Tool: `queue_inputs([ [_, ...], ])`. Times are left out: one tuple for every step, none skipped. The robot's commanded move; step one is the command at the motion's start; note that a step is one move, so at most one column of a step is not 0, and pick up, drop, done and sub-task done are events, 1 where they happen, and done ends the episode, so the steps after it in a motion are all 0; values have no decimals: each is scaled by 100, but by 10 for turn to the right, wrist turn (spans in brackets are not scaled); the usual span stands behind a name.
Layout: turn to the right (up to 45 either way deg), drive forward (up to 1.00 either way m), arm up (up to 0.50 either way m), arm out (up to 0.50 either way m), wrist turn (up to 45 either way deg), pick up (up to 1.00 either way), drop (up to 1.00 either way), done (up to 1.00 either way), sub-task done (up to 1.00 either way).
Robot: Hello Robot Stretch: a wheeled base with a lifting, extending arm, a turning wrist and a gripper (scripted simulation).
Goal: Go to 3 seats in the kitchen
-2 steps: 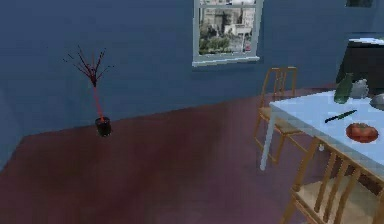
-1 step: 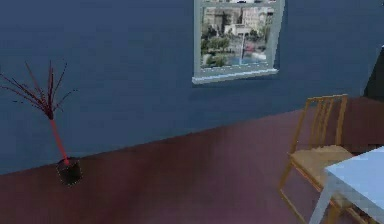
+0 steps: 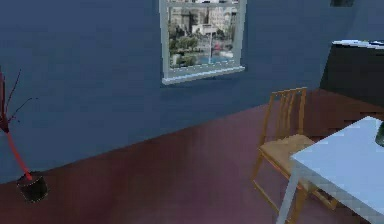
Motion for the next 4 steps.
queue_inputs([
  [30,0,0,0,0,0,0,0,0],
  [0,60,0,0,0,0,0,0,0],
  [450,0,0,0,0,0,0,0,0],
  [0,0,0,0,0,0,0,0,100],
])
